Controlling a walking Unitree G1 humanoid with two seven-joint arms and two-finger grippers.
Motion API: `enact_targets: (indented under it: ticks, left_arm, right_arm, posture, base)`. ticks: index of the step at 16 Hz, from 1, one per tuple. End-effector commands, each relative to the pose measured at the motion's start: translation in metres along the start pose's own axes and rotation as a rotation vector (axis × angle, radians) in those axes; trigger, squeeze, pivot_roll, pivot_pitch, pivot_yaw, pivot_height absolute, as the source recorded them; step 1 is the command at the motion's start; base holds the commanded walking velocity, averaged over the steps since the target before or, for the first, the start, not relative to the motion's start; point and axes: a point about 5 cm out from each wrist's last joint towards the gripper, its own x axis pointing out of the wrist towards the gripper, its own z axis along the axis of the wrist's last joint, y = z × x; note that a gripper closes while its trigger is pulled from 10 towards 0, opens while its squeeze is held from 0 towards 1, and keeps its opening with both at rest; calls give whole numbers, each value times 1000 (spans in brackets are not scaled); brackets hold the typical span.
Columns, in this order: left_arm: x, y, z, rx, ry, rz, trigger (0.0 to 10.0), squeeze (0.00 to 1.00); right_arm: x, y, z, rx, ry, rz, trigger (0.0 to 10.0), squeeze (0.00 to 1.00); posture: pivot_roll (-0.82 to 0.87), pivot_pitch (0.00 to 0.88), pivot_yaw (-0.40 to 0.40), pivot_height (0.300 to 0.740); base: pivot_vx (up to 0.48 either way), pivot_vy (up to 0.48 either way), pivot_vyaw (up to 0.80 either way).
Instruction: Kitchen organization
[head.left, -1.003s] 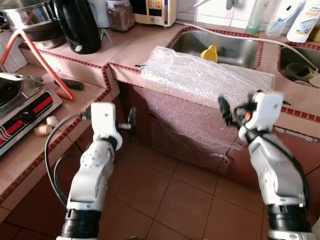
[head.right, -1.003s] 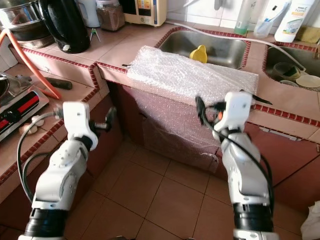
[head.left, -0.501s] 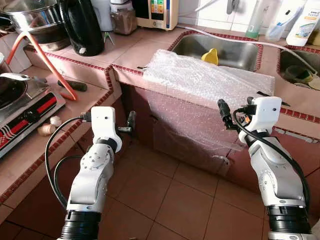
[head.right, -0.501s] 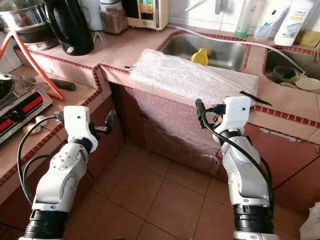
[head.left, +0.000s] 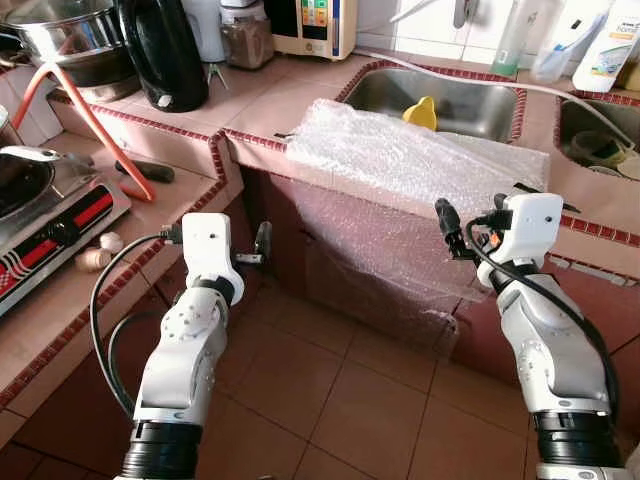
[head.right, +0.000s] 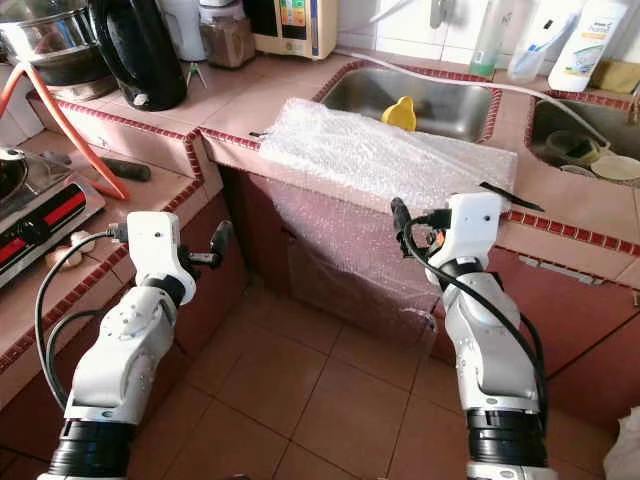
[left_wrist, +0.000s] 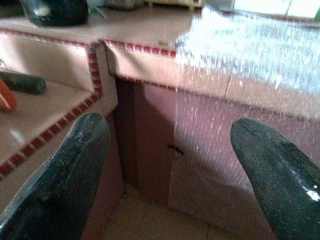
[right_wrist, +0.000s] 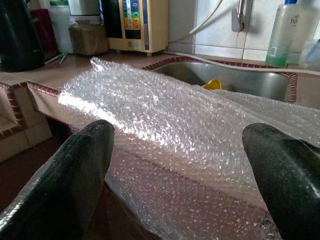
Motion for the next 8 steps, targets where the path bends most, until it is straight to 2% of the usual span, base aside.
enact_targets:
  ticks: [1,8]
  left_arm:
    - [-2,5,-11,9,32,4,10000,0]
    - [-1,4,-13,9,22,0,10000,0]
  right_arm:
    - [-3,-1,-12,-3,40,1,10000,71]
    - [-3,1,-13,-2,33,13,10000,71]
  posture:
    - [-71,69,49,740]
    - [-71,72,45,740]
  base:
    - [0,0,0]
    - [0,0,0]
